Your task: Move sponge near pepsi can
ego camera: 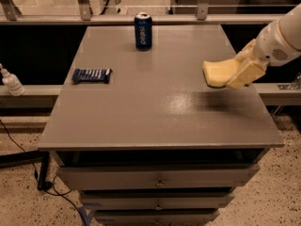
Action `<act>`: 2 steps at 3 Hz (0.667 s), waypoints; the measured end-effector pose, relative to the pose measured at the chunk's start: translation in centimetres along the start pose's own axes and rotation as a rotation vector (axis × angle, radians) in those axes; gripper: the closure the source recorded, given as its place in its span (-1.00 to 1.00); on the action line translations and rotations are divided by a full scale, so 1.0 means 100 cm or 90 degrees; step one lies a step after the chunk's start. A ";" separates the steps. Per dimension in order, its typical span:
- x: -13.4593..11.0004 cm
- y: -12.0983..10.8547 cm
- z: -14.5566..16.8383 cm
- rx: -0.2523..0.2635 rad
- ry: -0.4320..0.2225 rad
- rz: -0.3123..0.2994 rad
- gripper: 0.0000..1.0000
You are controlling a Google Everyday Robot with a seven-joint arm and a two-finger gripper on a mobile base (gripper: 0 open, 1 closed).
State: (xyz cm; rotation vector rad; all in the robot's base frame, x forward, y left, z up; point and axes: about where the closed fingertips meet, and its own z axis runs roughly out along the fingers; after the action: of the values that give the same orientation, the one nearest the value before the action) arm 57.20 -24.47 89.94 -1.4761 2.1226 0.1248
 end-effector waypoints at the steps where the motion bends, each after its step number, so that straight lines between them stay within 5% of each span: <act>1: -0.011 -0.047 0.018 0.053 -0.021 0.029 1.00; 2: -0.030 -0.109 0.038 0.103 -0.039 0.053 1.00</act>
Offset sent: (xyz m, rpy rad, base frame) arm 0.2067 -0.0076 0.0320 0.0736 -0.2347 -0.2147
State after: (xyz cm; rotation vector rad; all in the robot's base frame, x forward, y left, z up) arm 69.08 -24.77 90.63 -1.2759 2.0938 0.0279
